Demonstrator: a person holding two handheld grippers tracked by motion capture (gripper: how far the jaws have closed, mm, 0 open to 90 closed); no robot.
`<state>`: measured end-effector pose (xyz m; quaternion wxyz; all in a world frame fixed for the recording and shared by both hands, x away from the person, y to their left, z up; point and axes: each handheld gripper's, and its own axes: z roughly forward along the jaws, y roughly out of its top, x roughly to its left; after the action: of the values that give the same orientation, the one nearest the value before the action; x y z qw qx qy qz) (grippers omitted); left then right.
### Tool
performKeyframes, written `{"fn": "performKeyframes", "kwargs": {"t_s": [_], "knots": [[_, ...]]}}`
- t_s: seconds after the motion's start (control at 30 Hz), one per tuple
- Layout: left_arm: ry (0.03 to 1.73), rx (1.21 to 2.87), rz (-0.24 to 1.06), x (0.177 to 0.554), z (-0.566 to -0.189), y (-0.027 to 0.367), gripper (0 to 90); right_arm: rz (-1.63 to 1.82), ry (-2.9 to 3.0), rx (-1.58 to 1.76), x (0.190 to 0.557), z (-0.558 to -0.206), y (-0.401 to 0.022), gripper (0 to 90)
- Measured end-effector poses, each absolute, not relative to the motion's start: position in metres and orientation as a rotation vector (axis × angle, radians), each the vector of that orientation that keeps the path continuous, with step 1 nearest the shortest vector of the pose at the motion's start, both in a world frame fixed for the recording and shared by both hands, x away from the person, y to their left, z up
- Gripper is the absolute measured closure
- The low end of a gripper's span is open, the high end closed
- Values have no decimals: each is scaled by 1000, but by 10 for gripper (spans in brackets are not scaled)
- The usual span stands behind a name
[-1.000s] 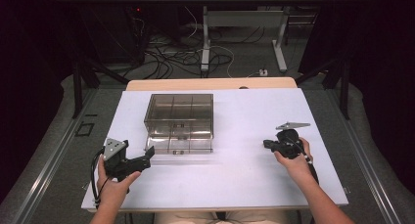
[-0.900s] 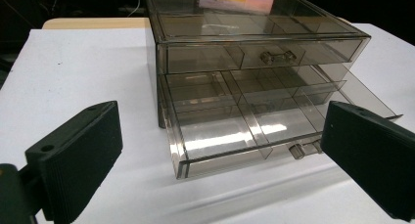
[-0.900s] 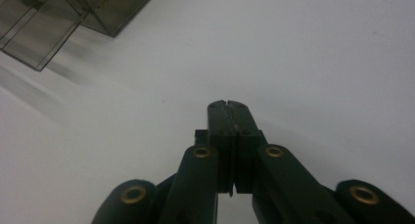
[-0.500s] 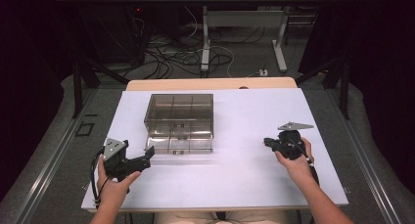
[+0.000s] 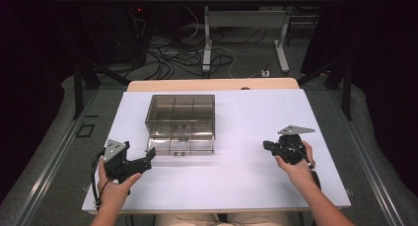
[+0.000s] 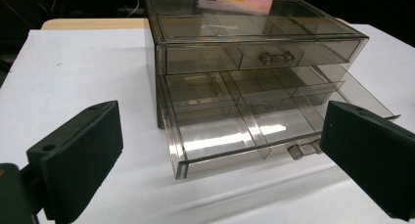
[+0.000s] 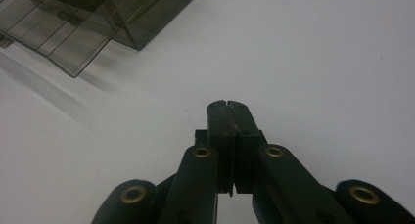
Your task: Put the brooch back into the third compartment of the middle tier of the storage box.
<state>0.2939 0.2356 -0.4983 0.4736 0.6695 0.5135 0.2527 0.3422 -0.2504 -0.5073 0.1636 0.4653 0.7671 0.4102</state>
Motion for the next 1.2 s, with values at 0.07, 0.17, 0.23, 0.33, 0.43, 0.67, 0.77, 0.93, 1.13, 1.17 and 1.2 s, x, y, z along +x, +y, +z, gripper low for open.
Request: {"fn": "performKeyframes", "kwargs": {"t_s": [0.07,0.17,0.23,0.33,0.43,0.67,0.77,0.93,1.13,1.17,1.2], "knots": [[1256,1639,618,294,-498,236,25,1172,2190,1322,341,-507,-249,899],[1254,1641,618,294,-498,235,25,1177,2207,1304,339,-506,-245,899],[1253,1641,619,294,-498,235,25,1178,2216,1283,338,-505,-243,899],[1253,1642,618,294,-498,235,25,1182,2227,1281,336,-505,-239,899],[1254,1645,611,294,-499,235,25,1183,2238,1275,335,-504,-236,899],[1255,1646,608,294,-499,235,25,1202,2259,1260,332,-503,-228,899],[1254,1646,610,294,-499,235,25,1206,2272,1245,332,-502,-225,899],[1253,1647,609,295,-499,234,25,1228,2303,1234,331,-499,-218,899],[1253,1648,608,295,-499,233,25,1257,2320,1196,330,-495,-209,899],[1253,1648,608,295,-499,233,25,1257,2324,1196,329,-494,-208,899],[1252,1648,609,294,-499,233,25,1260,2331,1194,329,-493,-207,899]]}}
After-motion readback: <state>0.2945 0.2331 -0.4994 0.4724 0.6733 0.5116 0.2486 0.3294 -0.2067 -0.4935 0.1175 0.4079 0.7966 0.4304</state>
